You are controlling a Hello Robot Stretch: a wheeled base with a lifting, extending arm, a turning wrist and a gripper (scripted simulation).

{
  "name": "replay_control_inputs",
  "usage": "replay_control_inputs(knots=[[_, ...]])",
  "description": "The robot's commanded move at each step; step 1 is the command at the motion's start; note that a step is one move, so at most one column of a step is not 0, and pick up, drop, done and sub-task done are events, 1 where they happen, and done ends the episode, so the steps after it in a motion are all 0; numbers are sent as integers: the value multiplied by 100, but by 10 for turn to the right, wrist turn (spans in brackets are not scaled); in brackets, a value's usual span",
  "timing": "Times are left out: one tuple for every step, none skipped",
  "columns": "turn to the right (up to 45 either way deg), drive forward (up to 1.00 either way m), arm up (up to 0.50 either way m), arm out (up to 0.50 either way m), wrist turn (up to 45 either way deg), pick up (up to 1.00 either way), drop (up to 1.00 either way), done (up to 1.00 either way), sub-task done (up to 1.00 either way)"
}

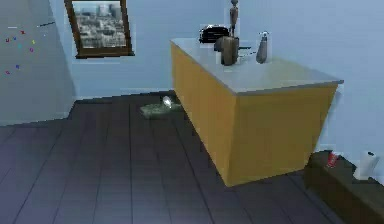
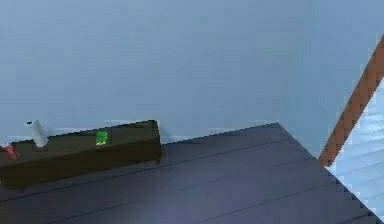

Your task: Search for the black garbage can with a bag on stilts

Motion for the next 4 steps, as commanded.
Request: replay_control_inputs(knots=[[450,0,0,0,0,0,0,0,0],[450,0,0,0,0,0,0,0,0],[330,0,0,0,0,0,0,0,0],[0,60,0,0,0,0,0,0,0]])
